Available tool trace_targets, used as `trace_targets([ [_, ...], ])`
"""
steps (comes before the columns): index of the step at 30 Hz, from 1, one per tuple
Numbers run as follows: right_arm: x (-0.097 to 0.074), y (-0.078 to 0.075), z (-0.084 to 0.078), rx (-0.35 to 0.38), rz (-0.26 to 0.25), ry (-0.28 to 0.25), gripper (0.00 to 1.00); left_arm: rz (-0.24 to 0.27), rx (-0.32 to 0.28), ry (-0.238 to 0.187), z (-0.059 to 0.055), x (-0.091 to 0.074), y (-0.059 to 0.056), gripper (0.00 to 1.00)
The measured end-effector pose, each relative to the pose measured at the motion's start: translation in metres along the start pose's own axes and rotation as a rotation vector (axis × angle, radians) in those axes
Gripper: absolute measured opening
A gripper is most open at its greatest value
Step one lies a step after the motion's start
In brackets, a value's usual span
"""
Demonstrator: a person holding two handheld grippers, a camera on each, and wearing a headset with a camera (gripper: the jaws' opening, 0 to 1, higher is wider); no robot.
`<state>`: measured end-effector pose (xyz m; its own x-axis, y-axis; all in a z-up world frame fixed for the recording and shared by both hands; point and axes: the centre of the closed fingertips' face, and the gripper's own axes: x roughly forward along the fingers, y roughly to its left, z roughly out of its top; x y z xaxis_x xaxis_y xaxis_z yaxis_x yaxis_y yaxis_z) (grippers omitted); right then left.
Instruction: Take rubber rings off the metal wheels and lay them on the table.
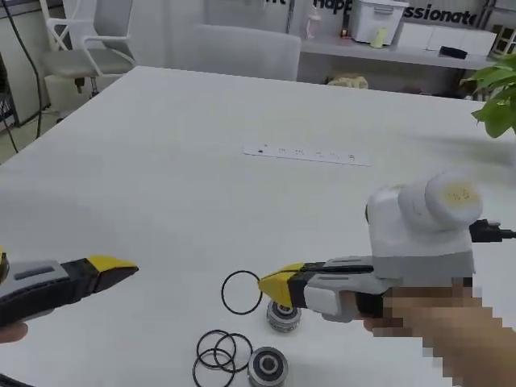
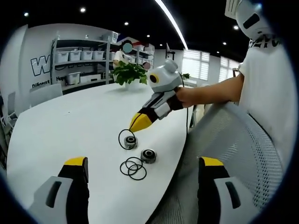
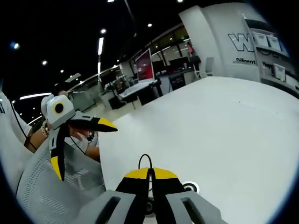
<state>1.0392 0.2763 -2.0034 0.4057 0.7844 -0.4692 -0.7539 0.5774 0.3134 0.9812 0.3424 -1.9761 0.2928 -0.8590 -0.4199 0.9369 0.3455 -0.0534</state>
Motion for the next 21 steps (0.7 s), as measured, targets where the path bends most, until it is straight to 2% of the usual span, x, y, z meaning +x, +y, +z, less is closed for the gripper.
trace_targets([
  [4, 0.009, 0.007, -0.008, -0.008, 0.020, 0.031, 0.00, 0.001, -0.017, 0.002, -0.003, 0.002, -0.002, 0.95],
  [6, 0.014, 0.008, -0.014, -0.012, 0.027, 0.046, 0.00, -0.024, -0.039, 0.019, -0.008, 0.003, -0.008, 0.92],
  [8, 0.020, 0.006, -0.022, -0.009, 0.016, 0.072, 0.00, -0.039, -0.025, 0.040, -0.012, 0.004, -0.011, 0.89],
  [13, 0.024, 0.003, -0.036, -0.019, -0.009, 0.128, 0.00, -0.049, -0.014, 0.059, -0.015, 0.005, -0.014, 0.89],
  [21, 0.024, -0.007, -0.048, -0.015, -0.051, 0.175, 0.00, -0.024, -0.017, 0.065, -0.016, 0.004, -0.010, 0.87],
])
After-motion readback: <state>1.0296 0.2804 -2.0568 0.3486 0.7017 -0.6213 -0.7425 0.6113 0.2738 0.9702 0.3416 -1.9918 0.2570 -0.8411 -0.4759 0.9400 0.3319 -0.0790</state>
